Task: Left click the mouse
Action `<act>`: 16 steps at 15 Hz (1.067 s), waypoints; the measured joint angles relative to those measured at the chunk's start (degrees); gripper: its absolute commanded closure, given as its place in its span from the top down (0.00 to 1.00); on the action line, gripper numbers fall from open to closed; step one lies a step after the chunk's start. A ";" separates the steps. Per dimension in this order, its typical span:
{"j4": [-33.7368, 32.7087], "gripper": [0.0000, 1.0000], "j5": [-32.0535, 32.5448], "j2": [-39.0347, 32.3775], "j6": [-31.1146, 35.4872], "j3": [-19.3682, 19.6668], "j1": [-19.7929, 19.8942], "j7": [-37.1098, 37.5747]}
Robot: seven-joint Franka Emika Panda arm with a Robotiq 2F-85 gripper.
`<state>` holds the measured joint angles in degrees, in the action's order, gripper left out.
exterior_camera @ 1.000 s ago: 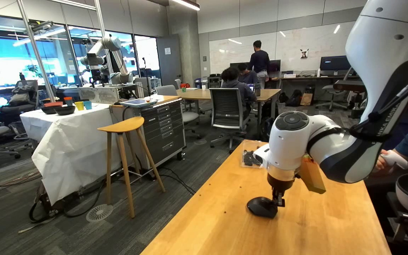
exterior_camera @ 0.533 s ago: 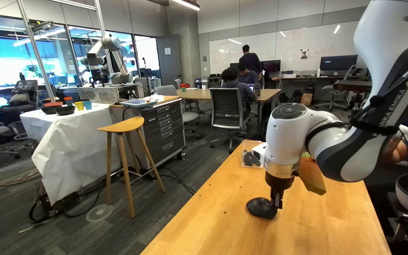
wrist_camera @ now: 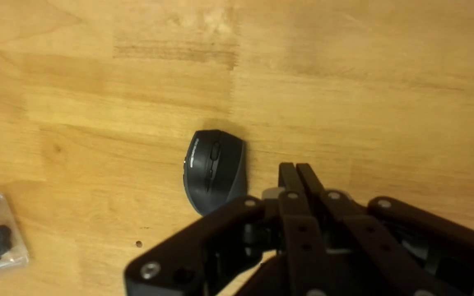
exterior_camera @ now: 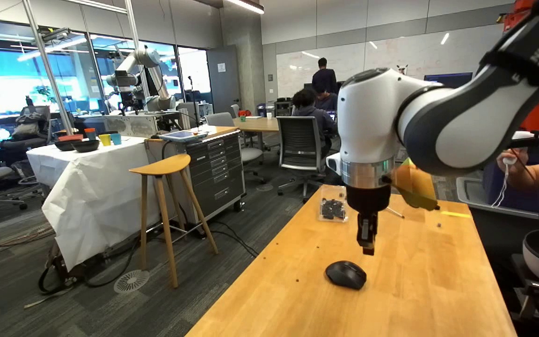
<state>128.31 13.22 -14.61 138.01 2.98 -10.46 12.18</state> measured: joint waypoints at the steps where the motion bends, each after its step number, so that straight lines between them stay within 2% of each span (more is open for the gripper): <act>1: -0.92 0.07 -1.47 1.55 -4.46 -0.57 0.11 -0.08; 4: -5.54 0.08 -4.51 5.31 -16.46 -2.00 0.64 -0.13; 9: -14.46 0.07 -6.00 8.61 -30.25 -2.84 1.75 -1.01; 12: -19.05 0.07 -6.01 8.96 -33.78 -2.86 2.78 -1.62; 16: -23.52 0.08 -6.01 9.08 -34.81 -2.84 4.59 -1.84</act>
<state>104.78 7.21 -5.52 103.20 0.14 -5.87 10.34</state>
